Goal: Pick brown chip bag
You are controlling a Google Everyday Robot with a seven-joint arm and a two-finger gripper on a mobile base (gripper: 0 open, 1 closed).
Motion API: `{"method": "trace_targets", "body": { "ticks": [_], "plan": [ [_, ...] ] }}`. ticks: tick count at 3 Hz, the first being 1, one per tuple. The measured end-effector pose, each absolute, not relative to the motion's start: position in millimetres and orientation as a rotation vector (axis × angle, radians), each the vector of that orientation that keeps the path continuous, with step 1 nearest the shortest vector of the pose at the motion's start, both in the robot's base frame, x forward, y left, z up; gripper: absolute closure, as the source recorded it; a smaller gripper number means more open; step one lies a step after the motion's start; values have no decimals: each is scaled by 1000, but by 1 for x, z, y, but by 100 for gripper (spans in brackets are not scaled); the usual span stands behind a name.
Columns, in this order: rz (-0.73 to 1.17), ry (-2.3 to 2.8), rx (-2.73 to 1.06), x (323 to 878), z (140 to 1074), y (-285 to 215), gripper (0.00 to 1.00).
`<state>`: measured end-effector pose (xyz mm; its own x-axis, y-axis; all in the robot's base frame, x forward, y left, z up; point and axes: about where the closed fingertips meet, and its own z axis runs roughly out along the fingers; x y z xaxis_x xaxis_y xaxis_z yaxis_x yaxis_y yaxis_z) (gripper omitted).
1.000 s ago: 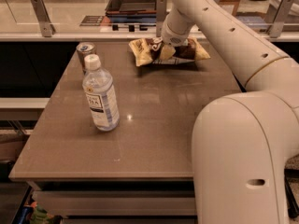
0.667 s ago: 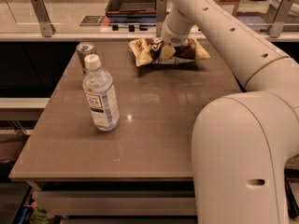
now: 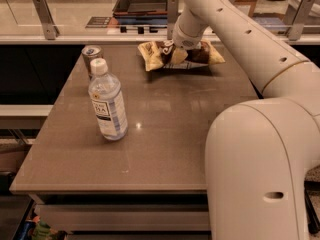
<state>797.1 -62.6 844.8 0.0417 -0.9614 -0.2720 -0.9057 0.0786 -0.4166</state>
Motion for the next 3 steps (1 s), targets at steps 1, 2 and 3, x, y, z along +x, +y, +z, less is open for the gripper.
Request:
{"method": "trace_targets", "body": {
  "ticks": [1, 2, 3],
  "plan": [
    [-151, 1877, -1841, 797, 845, -63, 100],
    [-151, 1877, -1841, 797, 845, -63, 100],
    [-151, 1877, -1841, 797, 845, -63, 100]
  ]
}}
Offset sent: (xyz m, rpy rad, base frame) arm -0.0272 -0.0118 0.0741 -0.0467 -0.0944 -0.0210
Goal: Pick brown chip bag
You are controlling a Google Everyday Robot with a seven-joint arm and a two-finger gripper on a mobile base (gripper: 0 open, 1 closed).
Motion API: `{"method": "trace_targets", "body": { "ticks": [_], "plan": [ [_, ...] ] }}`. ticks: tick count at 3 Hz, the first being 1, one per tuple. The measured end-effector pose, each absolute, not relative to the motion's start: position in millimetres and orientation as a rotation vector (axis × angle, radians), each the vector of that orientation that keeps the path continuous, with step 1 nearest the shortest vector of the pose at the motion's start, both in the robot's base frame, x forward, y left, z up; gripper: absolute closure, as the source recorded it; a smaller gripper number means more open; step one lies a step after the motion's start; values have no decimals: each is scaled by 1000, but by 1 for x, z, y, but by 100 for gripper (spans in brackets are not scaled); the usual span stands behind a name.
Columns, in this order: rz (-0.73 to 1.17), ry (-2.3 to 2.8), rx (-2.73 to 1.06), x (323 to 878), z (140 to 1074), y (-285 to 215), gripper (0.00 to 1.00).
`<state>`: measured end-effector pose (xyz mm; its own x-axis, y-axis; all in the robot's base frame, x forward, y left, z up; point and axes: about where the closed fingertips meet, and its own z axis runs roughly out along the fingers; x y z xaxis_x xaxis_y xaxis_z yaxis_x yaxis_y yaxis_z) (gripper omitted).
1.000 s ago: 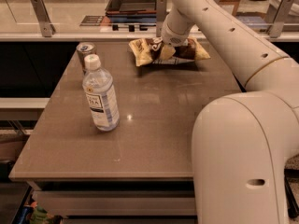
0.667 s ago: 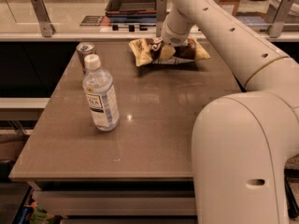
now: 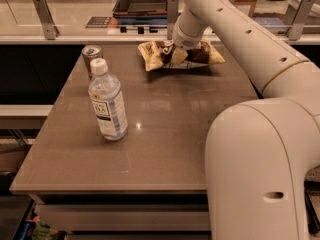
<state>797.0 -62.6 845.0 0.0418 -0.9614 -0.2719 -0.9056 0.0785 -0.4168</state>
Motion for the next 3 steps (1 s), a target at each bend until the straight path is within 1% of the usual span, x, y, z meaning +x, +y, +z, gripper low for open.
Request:
{"method": "trace_targets", "body": {
  "ticks": [3],
  "plan": [
    [-151, 1877, -1841, 797, 845, -63, 100]
  ]
}}
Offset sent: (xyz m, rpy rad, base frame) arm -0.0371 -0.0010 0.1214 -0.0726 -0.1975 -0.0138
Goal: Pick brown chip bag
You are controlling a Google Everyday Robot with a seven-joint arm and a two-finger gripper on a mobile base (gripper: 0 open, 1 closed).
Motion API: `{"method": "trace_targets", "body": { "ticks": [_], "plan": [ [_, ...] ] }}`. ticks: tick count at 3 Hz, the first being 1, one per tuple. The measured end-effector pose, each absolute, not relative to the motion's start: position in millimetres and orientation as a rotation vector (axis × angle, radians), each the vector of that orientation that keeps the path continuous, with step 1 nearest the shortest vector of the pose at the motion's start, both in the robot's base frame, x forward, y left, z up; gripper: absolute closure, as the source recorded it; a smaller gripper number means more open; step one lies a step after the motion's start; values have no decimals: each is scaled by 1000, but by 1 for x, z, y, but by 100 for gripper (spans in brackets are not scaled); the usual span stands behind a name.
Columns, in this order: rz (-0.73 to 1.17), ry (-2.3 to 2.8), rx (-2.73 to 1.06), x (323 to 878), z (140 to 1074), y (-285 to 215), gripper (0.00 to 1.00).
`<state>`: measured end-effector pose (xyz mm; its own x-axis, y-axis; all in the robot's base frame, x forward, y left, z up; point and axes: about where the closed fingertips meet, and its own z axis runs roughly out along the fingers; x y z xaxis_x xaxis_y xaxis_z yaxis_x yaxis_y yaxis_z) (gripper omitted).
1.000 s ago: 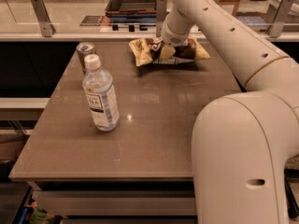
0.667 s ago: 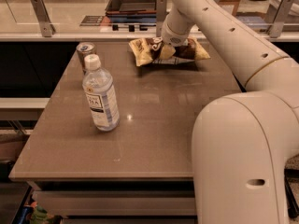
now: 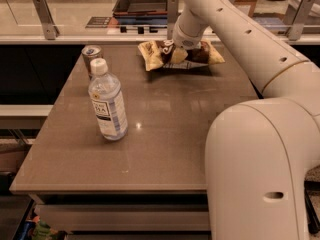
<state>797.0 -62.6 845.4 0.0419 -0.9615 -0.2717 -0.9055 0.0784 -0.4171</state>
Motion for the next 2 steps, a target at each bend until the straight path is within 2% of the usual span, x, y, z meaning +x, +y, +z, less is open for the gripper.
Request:
{"method": "trace_targets", "body": {
  "ticks": [1, 2],
  "plan": [
    [-152, 1877, -1841, 797, 846, -63, 100],
    [-260, 1837, -1836, 786, 892, -60, 100]
  ]
}}
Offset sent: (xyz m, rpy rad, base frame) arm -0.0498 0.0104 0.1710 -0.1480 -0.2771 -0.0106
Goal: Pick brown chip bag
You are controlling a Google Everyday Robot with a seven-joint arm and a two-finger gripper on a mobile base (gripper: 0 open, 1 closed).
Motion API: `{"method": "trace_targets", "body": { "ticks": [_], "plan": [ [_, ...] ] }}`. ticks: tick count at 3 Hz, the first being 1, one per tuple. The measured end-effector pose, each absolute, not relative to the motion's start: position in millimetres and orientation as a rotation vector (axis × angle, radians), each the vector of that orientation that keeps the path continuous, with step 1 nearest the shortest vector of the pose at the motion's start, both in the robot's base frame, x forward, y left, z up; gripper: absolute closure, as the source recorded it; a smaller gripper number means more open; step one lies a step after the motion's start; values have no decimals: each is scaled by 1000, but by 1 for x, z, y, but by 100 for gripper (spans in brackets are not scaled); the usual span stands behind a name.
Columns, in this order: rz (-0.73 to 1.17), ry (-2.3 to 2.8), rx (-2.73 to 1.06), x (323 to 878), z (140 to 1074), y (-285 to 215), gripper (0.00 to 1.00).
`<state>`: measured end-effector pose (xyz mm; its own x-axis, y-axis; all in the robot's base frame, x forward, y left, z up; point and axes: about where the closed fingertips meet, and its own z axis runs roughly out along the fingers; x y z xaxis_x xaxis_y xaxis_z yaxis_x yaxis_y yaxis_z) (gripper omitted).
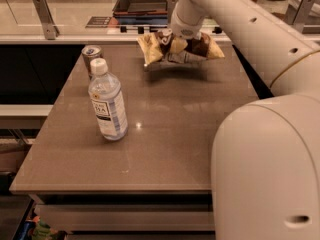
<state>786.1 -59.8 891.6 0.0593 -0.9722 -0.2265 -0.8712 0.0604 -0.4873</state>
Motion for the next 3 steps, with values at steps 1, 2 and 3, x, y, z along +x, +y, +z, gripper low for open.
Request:
{"method": "trace_targets", "body": {
  "ticks": [1, 2, 3],
  "plan": [
    [-399, 1785, -1834, 768, 949, -53, 100],
    [-483, 1754, -1827, 755, 985, -49, 100],
    [-527, 1744, -1807, 750, 1005, -52, 100]
  ]
}}
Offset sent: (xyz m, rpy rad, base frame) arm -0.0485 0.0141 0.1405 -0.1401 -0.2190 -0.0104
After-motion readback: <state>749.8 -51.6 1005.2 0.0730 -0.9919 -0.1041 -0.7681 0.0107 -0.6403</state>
